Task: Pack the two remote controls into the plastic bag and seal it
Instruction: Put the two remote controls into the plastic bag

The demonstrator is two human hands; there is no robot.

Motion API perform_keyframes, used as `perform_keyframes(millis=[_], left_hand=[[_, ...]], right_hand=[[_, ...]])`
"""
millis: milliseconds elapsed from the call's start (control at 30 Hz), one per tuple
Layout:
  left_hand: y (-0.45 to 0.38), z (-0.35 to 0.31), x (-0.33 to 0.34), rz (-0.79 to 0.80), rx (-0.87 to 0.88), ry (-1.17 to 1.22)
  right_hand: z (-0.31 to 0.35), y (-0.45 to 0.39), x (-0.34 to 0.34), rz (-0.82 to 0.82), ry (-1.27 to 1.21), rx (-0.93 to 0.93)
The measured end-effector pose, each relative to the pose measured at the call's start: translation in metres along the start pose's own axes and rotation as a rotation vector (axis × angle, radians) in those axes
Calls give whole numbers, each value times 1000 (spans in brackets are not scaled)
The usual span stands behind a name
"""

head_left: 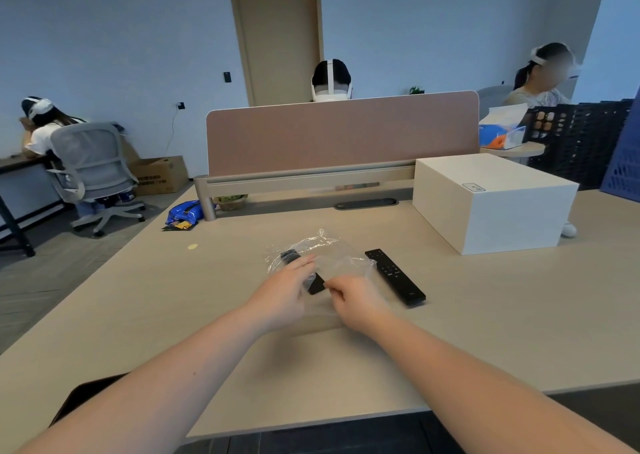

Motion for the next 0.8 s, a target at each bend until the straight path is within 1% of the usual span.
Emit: perform_keyframes(millis=[100, 133, 200, 267, 333, 400, 467, 567, 633, 700, 800], left_hand=[[-1, 1, -3, -13, -7, -8], [-1, 2, -3, -20, -15, -6], [0, -1, -5, -43, -25, -1], [1, -5, -6, -63, -24, 1], [1, -9, -7, -70, -21, 9], [1, -10, -6, -60, -25, 10], [3, -9, -4, -40, -35, 3], [5, -9, -1, -10, -30, -17], [5, -8, 0, -3, -31, -20], [5, -7, 1, 2, -45, -13], [2, -9, 1, 0, -61, -4]], right_hand=[[-14, 9, -39, -270, -40, 31], [-22, 11, -49, -335, -51, 61], [-41, 13, -63, -379, -39, 177], [-61, 13, -65, -332, 33, 319], [-76, 15, -59, -230, 152, 429], [-88, 18, -50, -127, 232, 503], [-94, 19, -42, -74, 274, 530], [-97, 17, -39, -94, 273, 523], [-96, 16, -41, -108, 224, 540], [-94, 16, -47, -129, 111, 569], [-84, 22, -66, -218, -74, 587]])
Point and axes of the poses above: each hand's wrist, its own y-axis away from the middle knuckle, its own x-axis out of the palm, z = x × y, the point moved 6 cm from there along -y, towards the middle knuckle, and after that the axes turned 11 degrees about x, right-handed, at the moved point
